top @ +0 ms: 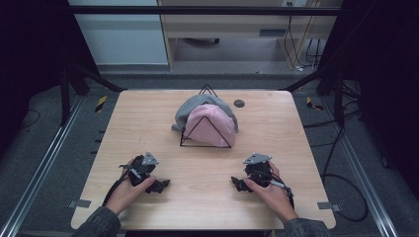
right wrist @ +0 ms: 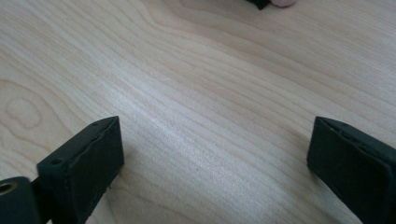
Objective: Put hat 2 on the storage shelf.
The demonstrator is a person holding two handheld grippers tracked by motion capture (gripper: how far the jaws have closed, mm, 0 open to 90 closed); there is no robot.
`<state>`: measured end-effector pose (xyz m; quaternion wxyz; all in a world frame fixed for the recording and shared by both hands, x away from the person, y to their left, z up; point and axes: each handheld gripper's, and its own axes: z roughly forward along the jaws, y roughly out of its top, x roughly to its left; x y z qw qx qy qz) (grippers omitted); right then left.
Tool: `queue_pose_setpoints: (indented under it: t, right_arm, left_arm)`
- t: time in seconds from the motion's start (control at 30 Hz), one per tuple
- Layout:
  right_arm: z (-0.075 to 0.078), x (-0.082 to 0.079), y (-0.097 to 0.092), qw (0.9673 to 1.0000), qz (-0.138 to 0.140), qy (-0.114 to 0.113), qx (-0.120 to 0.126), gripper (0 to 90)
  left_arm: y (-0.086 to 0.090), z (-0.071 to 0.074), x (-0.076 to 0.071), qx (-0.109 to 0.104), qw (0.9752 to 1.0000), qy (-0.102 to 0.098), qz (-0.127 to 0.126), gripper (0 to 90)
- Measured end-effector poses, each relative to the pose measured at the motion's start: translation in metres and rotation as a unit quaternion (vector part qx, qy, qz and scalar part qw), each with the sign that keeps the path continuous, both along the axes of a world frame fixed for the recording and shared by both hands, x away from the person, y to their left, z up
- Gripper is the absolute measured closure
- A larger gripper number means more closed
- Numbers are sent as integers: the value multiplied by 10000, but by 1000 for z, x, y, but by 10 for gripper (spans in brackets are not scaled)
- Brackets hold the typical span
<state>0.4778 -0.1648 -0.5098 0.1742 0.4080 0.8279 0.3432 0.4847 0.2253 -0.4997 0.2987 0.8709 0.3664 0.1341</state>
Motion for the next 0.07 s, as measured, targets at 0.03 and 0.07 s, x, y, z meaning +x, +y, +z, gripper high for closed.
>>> queue_pose_setpoints:
  t: [0.03,0.07]
  right_arm:
    - [-2,0,0,10000,-23,-79,53,25]
    - [-2,-1,1,9999,-52,-80,85,23]
  left_arm:
    - [0,0,0,5,10000,-1,-13,0]
    - [0,0,0,2,10000,-4,-28,0]
